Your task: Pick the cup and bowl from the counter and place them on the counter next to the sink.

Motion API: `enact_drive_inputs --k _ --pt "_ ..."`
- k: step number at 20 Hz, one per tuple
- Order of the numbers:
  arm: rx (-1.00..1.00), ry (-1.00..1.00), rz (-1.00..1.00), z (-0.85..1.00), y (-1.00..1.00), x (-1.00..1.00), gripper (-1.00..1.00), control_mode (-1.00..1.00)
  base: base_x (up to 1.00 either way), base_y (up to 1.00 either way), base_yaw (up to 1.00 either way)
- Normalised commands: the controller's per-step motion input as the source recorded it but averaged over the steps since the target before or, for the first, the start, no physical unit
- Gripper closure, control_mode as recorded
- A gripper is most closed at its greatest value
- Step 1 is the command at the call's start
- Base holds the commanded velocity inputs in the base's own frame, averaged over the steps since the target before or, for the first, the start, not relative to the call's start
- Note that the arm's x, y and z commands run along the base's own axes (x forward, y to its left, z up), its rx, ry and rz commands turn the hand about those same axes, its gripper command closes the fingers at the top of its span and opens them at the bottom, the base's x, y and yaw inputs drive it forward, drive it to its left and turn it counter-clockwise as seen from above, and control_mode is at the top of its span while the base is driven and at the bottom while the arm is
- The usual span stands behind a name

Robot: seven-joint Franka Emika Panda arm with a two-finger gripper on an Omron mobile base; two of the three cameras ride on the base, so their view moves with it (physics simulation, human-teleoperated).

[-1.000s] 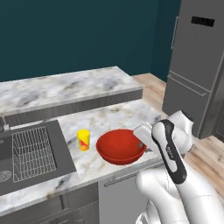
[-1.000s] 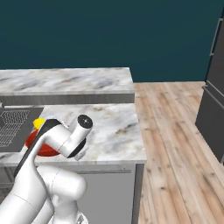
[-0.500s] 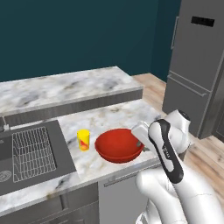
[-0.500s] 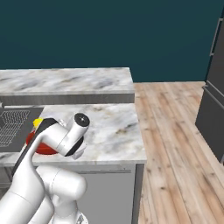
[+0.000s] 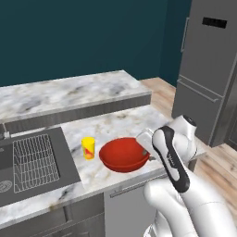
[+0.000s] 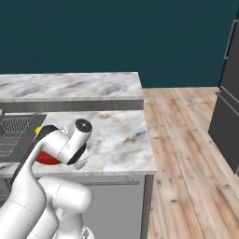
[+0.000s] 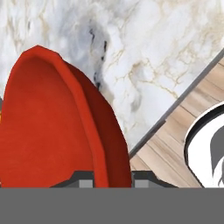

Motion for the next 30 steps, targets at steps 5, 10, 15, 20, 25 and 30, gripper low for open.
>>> enact_drive_inputs --k 5,10,15,20,25,30 --pt "-0.01 0.0 -0.05 -0.37 0.06 0.0 1.0 -1.0 0.0 0.0 0.0" --pt "0.0 0.0 -0.05 -0.41 0.06 0.0 1.0 -1.0 0.0 0.0 0.0" --pt "0.0 0.0 -0.05 -0.45 0.05 0.0 1.0 -1.0 0.0 0.0 0.0" --pt "0.0 0.0 -0.04 -0.44 0.05 0.0 1.0 -1.0 0.0 0.0 0.0" --pt "0.0 -0.03 -0.04 -0.43 0.06 0.01 1.0 -1.0 0.0 0.0 0.0" --pt "0.0 -0.07 -0.05 -0.33 0.1 0.08 1.0 -1.0 0.0 0.0 0.0"
